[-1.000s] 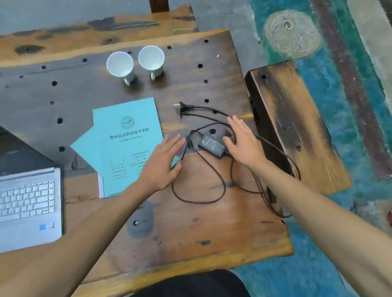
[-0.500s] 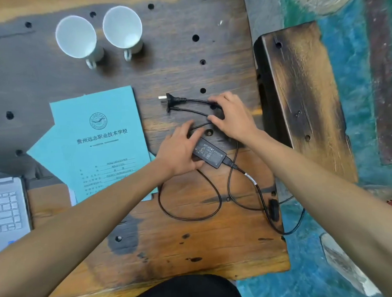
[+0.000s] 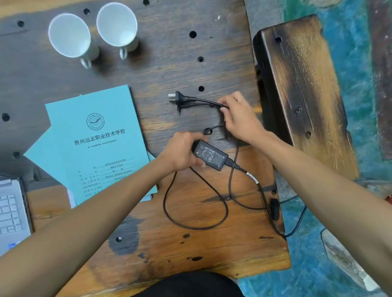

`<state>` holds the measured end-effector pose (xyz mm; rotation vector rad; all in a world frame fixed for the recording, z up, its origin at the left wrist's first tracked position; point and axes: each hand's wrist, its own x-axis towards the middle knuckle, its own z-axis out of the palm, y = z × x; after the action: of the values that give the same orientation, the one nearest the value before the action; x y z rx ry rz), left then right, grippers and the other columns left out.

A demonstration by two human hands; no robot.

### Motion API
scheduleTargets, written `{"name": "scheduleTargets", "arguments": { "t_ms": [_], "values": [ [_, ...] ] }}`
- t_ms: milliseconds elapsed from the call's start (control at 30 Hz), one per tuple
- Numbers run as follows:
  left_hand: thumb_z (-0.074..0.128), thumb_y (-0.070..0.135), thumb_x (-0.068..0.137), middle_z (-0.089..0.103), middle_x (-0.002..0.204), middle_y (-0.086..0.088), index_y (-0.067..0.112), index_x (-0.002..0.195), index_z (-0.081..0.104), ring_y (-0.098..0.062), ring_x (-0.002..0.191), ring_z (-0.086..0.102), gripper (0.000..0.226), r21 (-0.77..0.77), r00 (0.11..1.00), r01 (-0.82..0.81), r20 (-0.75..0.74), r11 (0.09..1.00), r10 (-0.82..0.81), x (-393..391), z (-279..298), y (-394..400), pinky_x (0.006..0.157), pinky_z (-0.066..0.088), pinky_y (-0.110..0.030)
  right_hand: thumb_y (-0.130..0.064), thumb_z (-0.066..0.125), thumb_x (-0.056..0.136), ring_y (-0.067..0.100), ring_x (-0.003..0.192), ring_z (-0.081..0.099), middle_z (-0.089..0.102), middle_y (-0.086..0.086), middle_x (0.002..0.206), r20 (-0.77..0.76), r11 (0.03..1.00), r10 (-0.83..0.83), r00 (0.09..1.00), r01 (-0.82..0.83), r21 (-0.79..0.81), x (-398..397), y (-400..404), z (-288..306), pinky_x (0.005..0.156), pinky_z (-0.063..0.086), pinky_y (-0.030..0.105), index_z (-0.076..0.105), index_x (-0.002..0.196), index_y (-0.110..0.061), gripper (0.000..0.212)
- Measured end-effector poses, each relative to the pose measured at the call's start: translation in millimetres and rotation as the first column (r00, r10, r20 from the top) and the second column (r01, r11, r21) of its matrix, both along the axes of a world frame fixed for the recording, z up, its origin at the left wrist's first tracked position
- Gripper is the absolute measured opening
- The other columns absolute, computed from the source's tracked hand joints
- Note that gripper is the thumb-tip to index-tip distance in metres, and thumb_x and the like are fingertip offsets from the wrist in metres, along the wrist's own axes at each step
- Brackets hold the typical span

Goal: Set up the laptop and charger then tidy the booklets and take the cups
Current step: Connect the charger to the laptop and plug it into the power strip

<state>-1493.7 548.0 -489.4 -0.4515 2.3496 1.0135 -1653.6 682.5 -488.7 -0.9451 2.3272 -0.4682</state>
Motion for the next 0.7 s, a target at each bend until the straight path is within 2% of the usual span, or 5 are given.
{"name": "scheduleTargets", "arguments": {
  "t_ms": [233, 333, 433, 533, 700],
  "values": [
    [0.094, 0.042, 0.059, 0.077, 0.098, 0.005, 0.018, 0.112, 0.075, -0.009, 0.086, 0.067, 0.061, 0.085, 0.992, -0.067, -0.100, 0.994, 0.076, 35.9, 19.7, -2.5, 0.081, 0.052, -0.026, -0.006, 0.052, 0.102, 0.033, 0.110, 0.058, 0.056, 0.022, 0.116, 0.042, 0.982, -0.159, 0.986, 0.163, -0.098, 2.1, 15.8, 28.8, 0.102, 0.044, 0.040, 0.062, 0.121, 0.003, 0.024],
    [0.093, 0.044, 0.060, 0.078, 0.093, 0.006, 0.019, 0.111, 0.078, -0.005, 0.084, 0.071, 0.059, 0.115, 0.985, -0.103, -0.124, 0.988, 0.118, 60.7, 32.6, -0.9, 0.079, 0.056, -0.027, -0.006, 0.055, 0.100, 0.029, 0.106, 0.059, 0.059, 0.020, 0.112, 0.045, 0.968, -0.201, 0.978, 0.206, -0.146, 9.1, 22.5, 46.7, 0.094, 0.041, 0.028, 0.064, 0.119, 0.001, 0.022],
    [0.095, 0.043, 0.058, 0.073, 0.079, 0.018, 0.024, 0.115, 0.078, 0.013, 0.070, 0.063, 0.062, 0.116, 0.976, -0.149, -0.144, 0.982, 0.165, 91.1, 46.5, 1.3, 0.066, 0.047, -0.010, -0.007, 0.057, 0.100, 0.028, 0.105, 0.060, 0.061, 0.019, 0.113, 0.053, 0.954, -0.226, 0.973, 0.232, -0.190, 23.0, 26.2, 67.5, 0.092, 0.041, 0.026, 0.065, 0.119, 0.000, 0.022],
    [0.097, 0.042, 0.055, 0.073, 0.077, 0.015, 0.025, 0.113, 0.078, 0.013, 0.067, 0.059, 0.063, 0.108, 0.957, -0.236, -0.146, 0.966, 0.250, 126.5, 60.4, 4.7, 0.064, 0.041, -0.005, -0.007, 0.058, 0.100, 0.024, 0.106, 0.060, 0.061, 0.014, 0.113, 0.047, 0.948, -0.225, 0.973, 0.230, -0.220, 42.4, 27.2, 89.3, 0.090, 0.039, 0.021, 0.066, 0.120, -0.001, 0.022],
    [0.097, 0.045, 0.052, 0.076, 0.080, 0.017, 0.032, 0.102, 0.080, 0.005, 0.076, 0.068, 0.054, 0.153, 0.910, -0.330, -0.211, 0.932, 0.357, 190.2, 83.5, 4.5, 0.068, 0.050, -0.017, -0.013, 0.058, 0.101, 0.026, 0.113, 0.061, 0.066, 0.012, 0.119, 0.023, 0.953, -0.201, 0.979, 0.201, -0.228, 75.3, 22.1, 124.3, 0.105, 0.046, 0.040, 0.067, 0.121, -0.006, 0.023]
  ]
}}
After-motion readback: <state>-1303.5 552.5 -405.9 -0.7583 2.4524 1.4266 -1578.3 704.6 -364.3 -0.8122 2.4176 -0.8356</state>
